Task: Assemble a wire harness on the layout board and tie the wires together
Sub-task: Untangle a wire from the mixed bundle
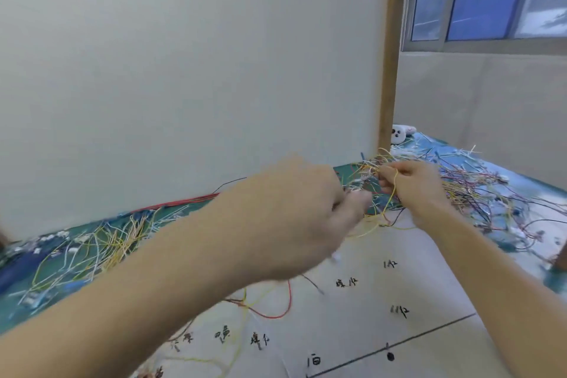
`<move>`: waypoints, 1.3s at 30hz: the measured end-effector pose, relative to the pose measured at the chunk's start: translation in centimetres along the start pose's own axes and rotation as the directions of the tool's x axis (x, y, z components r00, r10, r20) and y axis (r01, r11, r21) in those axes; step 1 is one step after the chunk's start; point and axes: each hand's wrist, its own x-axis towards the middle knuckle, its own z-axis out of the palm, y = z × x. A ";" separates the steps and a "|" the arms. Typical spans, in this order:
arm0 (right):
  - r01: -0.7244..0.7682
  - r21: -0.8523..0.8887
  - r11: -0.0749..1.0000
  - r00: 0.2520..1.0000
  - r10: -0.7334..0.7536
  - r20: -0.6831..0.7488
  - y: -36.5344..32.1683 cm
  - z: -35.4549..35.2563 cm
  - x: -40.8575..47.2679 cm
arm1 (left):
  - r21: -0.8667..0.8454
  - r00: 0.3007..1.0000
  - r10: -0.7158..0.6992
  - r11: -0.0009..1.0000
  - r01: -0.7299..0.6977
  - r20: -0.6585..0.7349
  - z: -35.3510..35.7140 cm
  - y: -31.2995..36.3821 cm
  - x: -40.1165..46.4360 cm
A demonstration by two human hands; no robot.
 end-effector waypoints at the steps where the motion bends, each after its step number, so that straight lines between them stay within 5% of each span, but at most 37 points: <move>1: -0.035 0.030 0.999 0.999 0.035 0.012 0.2 0.1 0.1 | 0.037 0.998 0.061 0.997 -0.062 0.018 -0.3 1.3 0.8; 5: -0.095 0.143 0.985 0.995 0.089 0.049 0.4 -0.2 -0.1 | 0.048 0.995 -0.091 0.994 0.093 -0.043 1.8 0.8 7.5; 10: -0.180 0.300 0.937 0.983 0.161 0.086 0.2 -0.4 -0.6 | -0.194 0.981 -0.194 0.963 0.185 -0.028 7.0 0.2 12.9; 14: -0.173 0.254 0.952 0.983 0.149 0.109 0.6 0.1 -0.9 | -0.476 0.963 -0.266 0.843 0.249 0.032 10.2 0.6 15.2; 20: -0.173 0.230 0.958 0.984 0.159 0.078 0.9 0.0 -0.9 | -0.606 0.921 -0.378 0.713 0.352 0.091 14.8 0.3 16.5; 26: -0.241 0.235 0.941 0.967 0.212 0.142 0.8 0.1 -1.1 | -0.801 0.936 -0.309 0.510 0.314 0.170 16.2 -0.7 16.3; 39: -0.164 0.212 0.963 0.986 0.153 0.066 1.0 0.7 -1.4 | -0.722 0.962 -0.263 0.652 0.231 0.071 17.2 -0.8 16.4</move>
